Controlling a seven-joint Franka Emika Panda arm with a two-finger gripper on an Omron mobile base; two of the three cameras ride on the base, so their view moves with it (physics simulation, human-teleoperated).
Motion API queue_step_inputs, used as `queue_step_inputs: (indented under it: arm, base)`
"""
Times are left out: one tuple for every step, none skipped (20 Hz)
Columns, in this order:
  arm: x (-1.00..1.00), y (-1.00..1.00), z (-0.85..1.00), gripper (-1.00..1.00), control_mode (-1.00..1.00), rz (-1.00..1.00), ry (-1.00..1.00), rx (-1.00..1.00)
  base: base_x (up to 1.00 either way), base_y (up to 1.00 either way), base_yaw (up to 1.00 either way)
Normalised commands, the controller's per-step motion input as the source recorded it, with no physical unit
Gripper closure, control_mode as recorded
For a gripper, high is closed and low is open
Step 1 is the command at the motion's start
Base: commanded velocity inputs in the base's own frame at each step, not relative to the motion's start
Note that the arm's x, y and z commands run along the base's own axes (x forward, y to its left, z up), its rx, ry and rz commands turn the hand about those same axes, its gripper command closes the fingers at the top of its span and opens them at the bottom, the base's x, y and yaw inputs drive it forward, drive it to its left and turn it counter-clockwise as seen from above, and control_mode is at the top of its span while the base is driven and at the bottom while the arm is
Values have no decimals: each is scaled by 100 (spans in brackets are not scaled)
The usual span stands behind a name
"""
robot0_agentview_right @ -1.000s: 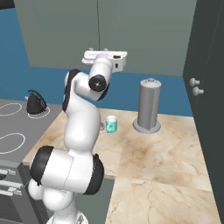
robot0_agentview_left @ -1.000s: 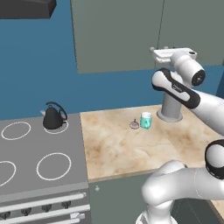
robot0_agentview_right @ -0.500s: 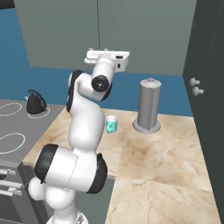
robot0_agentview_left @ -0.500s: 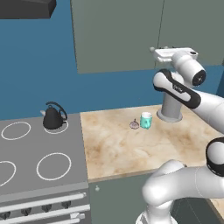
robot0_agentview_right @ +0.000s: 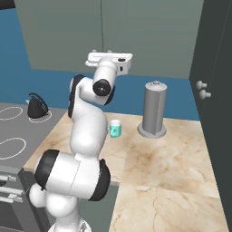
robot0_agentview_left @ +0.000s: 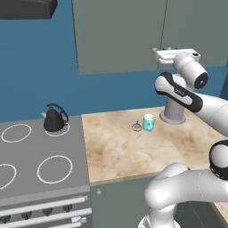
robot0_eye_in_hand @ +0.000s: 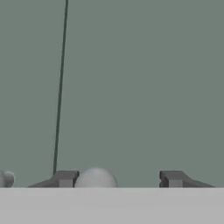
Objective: Pick the pan from the cabinet and place it on the stove. Then turn on the stove burner for the pan.
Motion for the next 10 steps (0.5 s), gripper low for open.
queue_step_inputs:
  arm:
    - [0, 38, 0, 100, -100, 0, 0, 0]
    - [0, 32, 0, 100, -100, 0, 0, 0]
    - [0, 28, 0, 100, -100, 0, 0, 0]
    - [0, 33, 0, 100, -100, 0, 0, 0]
    - [0, 33, 0, 100, -100, 2, 0, 0]
    - [0, 32, 0, 100, -100, 6, 0, 0]
    - [0, 27, 0, 100, -100, 9, 0, 0]
    - [-1, 34, 0, 100, -100, 13, 0, 0]
    - [-3, 34, 0, 100, -100, 14, 0, 0]
    - [-3, 33, 0, 100, -100, 16, 0, 0]
  base:
    - [0, 0, 0]
    - [0, 0, 0]
    - [0, 0, 0]
    - [0, 0, 0]
    - [0, 0, 0]
    - [0, 0, 0]
    - [0, 0, 0]
    - [0, 0, 0]
    - [0, 0, 0]
    - [0, 0, 0]
